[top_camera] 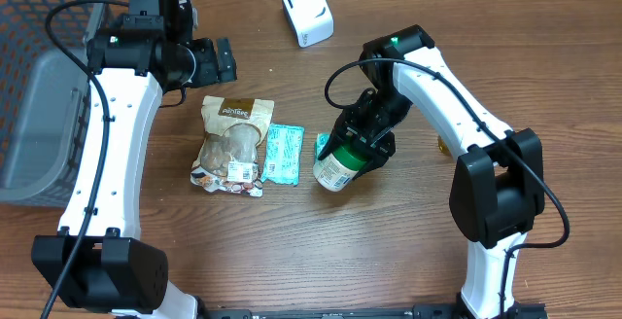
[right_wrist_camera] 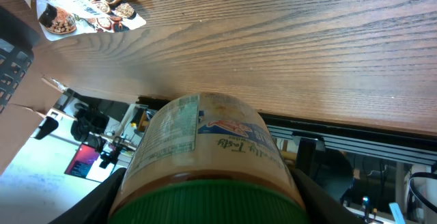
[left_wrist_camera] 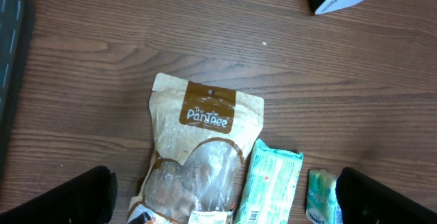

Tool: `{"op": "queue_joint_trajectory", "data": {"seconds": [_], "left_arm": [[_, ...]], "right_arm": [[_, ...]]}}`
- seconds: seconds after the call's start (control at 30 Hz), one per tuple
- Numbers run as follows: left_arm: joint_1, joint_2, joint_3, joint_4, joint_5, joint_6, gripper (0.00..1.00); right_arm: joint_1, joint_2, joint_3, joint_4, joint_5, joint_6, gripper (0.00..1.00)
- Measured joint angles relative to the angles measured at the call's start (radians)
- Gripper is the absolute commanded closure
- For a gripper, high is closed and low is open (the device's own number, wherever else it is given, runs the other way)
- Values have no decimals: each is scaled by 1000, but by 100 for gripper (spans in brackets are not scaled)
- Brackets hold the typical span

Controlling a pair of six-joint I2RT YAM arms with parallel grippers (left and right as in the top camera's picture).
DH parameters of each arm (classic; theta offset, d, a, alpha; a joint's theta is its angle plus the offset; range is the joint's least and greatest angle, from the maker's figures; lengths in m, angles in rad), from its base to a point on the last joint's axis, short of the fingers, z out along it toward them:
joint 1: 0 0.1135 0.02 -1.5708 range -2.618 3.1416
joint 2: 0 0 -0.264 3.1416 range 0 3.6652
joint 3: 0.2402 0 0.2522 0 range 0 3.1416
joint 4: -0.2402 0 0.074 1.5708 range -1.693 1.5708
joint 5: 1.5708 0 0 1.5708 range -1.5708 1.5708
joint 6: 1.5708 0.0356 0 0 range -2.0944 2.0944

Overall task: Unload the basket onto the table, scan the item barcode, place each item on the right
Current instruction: 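Hold the jar tilted above the table with the right gripper, then carry the green-lidded jar to the white scanner, label facing it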

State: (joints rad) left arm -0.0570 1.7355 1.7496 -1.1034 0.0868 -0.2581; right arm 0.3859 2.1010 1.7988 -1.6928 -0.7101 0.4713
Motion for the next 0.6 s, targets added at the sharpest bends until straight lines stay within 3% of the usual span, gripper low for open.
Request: {"op": "queue_joint_trajectory", "data": {"seconds": [0.43, 0.6], "left_arm": [[0, 0, 0, 0, 0, 0, 0], [0, 0, 0, 0, 0, 0, 1]], "right_arm": [[0, 0, 0, 4, 12, 0, 86], [0, 0, 0, 68, 150, 0, 86]]}}
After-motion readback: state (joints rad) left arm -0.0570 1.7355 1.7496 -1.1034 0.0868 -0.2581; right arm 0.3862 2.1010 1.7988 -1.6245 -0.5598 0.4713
